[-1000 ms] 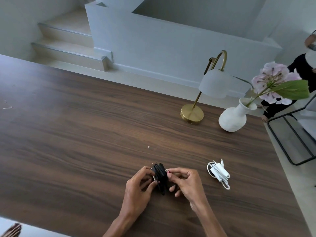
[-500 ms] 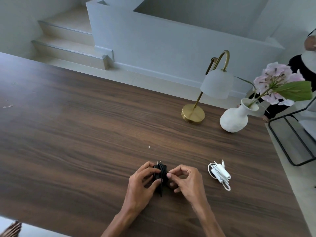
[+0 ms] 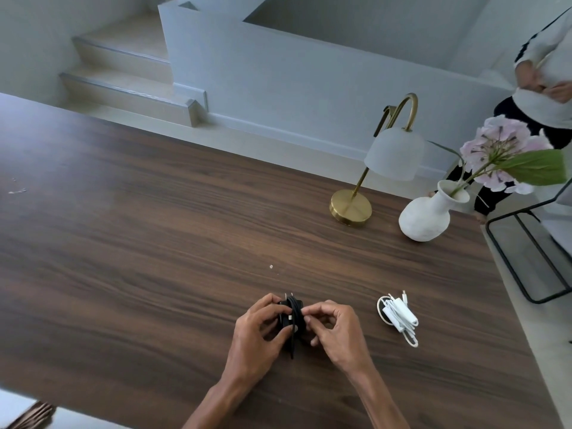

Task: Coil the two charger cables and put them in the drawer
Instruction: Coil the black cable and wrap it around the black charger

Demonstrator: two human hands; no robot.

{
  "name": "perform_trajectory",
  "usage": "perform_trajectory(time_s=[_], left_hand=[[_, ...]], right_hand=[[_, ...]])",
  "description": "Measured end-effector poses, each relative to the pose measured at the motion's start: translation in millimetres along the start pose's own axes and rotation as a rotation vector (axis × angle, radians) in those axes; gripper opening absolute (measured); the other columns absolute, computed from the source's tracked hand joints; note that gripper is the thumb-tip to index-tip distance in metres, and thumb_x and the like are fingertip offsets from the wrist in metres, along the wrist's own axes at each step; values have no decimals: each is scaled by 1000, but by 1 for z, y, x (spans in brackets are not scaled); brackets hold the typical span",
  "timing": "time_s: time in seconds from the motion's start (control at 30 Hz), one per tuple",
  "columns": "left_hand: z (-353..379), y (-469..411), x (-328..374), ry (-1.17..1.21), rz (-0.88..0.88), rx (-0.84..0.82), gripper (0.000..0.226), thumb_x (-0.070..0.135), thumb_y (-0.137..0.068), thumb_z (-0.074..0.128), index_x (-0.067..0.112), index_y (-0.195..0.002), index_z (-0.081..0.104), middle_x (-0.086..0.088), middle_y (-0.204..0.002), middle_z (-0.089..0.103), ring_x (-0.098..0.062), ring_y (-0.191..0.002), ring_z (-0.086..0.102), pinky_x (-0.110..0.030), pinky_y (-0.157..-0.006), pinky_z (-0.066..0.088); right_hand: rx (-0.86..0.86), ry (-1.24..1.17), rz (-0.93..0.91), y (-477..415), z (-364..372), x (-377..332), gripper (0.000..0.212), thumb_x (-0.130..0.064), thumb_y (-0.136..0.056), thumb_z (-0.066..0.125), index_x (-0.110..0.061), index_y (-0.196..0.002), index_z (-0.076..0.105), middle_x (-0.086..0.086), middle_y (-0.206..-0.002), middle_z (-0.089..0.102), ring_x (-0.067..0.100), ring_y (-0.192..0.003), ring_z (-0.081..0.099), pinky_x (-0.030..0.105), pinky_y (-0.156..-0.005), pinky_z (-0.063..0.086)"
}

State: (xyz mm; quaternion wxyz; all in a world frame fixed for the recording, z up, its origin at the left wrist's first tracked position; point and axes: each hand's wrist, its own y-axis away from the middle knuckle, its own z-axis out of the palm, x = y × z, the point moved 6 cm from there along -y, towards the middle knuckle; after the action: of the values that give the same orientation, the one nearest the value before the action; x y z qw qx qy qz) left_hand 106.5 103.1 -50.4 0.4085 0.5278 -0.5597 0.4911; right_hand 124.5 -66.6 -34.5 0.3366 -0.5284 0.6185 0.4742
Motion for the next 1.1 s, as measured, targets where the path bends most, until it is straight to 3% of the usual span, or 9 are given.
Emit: perform_trajectory(time_s=[0.17, 0.27, 0.47, 0.57, 0.8, 1.1], left_hand=[[-1, -1, 1, -8, -12, 3, 35, -6, -74, 82, 18, -97, 77, 10, -113, 67, -16, -98, 75, -28, -84, 62], [0, -2, 0, 0, -32, -12, 37, -7, -77, 79, 22, -99, 77, 10, -113, 67, -17, -99, 75, -29, -86, 62], [-1, -5, 6, -18, -49, -14, 33, -7, -75, 81, 19, -94, 76, 15, -107, 66, -13, -93, 76, -23, -84, 61], [-1, -6, 10, -39, -38, -25, 32, -6, -74, 82, 18, -94, 76, 14, -106, 67, -12, -92, 75, -22, -84, 61], [-2, -4, 18, -68, -36, 10, 29, -8, -75, 80, 15, -92, 76, 14, -104, 66, -6, -92, 73, -15, -84, 58], [2, -3, 18, -80, -3, -5, 27, -7, -74, 81, 12, -93, 75, 4, -102, 69, -8, -93, 73, -19, -83, 60]], right_hand=[[32, -1, -8, 0, 4, 1, 17, 8, -85, 70, -6, -88, 79, 10, -91, 67, 12, -66, 70, 24, -48, 56], [63, 23, -8, 1, 3, 1, 17, 4, -84, 72, -10, -89, 81, 3, -88, 72, 11, -68, 72, 24, -49, 57], [16, 1, -37, -1, 1, 0, 30, 9, -89, 65, -16, -89, 81, 2, -93, 75, 13, -82, 76, 23, -68, 62], [-39, 27, -56, -2, 0, -4, 30, 8, -90, 64, -18, -93, 80, -2, -96, 75, 11, -85, 75, 25, -68, 62], [45, 106, 24, 4, -9, 4, 18, -8, -85, 75, -23, -77, 79, -2, -64, 74, 4, -58, 67, 26, -52, 59], [53, 288, -216, 4, -3, -13, 17, -2, -81, 77, -19, -84, 80, -11, -79, 73, 5, -73, 71, 19, -63, 56]])
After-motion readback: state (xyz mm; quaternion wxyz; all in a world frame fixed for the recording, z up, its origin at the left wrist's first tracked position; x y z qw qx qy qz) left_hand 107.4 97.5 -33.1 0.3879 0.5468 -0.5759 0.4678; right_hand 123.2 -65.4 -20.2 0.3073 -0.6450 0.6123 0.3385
